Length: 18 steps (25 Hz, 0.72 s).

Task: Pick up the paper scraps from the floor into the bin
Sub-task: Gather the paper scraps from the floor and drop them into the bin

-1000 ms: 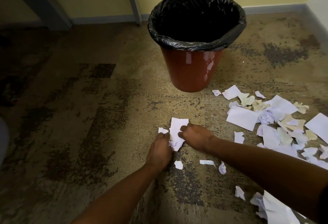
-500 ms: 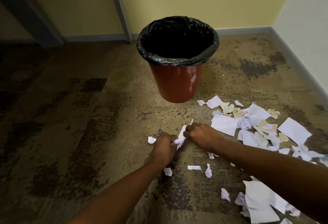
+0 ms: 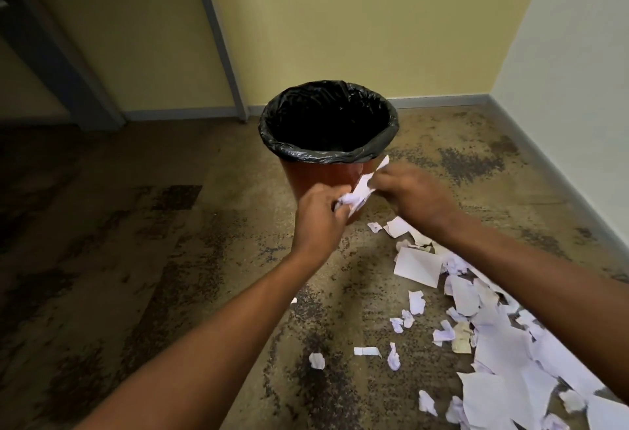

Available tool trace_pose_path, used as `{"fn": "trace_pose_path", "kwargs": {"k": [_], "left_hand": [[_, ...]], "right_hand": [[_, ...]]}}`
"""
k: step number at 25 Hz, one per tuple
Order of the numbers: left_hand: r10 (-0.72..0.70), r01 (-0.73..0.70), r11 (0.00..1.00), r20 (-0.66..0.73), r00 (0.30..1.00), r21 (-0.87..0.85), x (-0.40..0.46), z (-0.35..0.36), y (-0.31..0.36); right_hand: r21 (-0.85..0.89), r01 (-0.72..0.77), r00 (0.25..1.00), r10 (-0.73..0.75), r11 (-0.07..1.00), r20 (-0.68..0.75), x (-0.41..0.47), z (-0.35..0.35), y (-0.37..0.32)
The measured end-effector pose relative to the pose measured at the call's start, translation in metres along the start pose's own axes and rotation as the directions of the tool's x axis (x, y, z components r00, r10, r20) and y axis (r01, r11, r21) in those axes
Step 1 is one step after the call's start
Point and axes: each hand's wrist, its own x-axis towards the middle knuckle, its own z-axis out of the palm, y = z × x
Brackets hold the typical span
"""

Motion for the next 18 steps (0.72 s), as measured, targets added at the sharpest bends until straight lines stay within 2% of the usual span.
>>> {"fn": "trace_pose_path", "kwargs": {"k": [4,8,11,14,18], "left_hand": [[0.075,-0.072,0.997,-0.094,0.993,0.029,0.049,-0.019,0.032],[0.139,-0.133,0.990,-0.141,0.980,0.056,0.096,-0.033,0.034],[0.152,-0.135,0.978,-0.099,0.983,0.159,0.120,-0.032,0.017],[0.100,-0.090,0.966,-0.029,0.995,0.242,0.132,-0.025,-0.006],[0.068,-0.079,0.962,0.051,0.996,0.262,0.140,-0.019,-0.026]], "right_hand": [[0.026,-0.055,0.977,0.059,0.998,-0.204,0.037,-0.038,0.004],[0.095,-0.138,0.938,0.160,0.986,-0.306,0.075,-0.030,0.019],[0.154,-0.194,0.930,0.231,0.969,-0.285,0.090,-0.001,0.027],[0.194,-0.269,0.934,0.305,0.943,-0.188,0.099,0.029,0.035],[0.202,-0.323,0.931,0.349,0.925,-0.110,0.110,0.052,0.041]]}}
